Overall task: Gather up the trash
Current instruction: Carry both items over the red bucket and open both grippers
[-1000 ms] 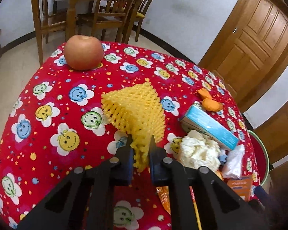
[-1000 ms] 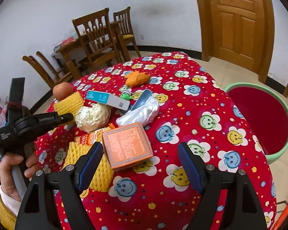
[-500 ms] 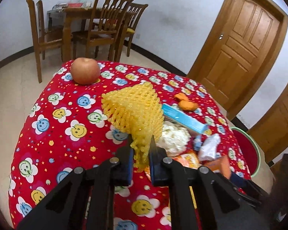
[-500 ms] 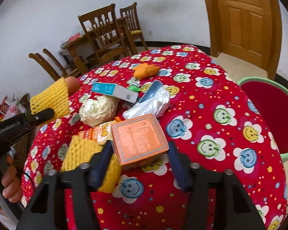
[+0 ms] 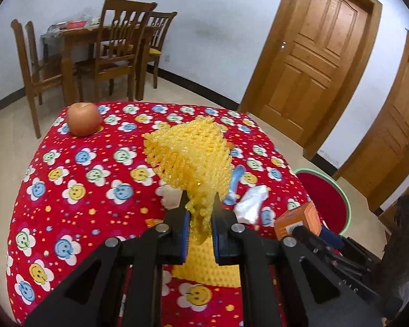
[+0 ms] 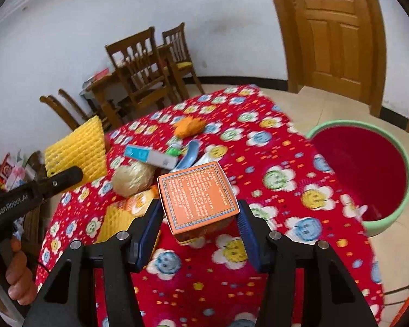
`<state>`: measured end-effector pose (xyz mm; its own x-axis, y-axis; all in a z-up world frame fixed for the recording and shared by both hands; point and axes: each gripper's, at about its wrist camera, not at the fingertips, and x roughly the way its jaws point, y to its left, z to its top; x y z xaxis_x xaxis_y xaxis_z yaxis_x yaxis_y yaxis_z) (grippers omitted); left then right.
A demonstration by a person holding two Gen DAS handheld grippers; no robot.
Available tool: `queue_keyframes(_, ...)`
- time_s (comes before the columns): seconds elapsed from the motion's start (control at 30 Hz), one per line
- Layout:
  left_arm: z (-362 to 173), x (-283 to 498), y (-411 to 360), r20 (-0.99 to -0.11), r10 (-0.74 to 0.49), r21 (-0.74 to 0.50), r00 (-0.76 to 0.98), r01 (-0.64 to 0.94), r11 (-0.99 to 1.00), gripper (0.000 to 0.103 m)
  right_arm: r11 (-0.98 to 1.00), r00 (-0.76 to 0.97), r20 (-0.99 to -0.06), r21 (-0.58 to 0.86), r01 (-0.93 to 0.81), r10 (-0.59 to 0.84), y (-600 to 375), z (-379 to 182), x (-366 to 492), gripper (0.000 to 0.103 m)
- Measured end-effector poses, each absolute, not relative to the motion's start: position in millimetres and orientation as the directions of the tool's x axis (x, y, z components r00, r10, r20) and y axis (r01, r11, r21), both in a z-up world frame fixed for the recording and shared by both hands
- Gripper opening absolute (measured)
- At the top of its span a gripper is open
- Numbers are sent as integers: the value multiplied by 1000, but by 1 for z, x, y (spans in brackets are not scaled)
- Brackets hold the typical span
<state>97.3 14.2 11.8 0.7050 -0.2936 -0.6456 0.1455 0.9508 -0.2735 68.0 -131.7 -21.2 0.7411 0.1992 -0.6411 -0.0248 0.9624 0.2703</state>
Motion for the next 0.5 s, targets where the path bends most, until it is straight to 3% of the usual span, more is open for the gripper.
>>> queue_keyframes(0.5, 25, 100, -71, -647, -383, -231, 660, 310, 922, 12, 947, 790, -611, 279, 162, 45, -221, -9, 57, 56)
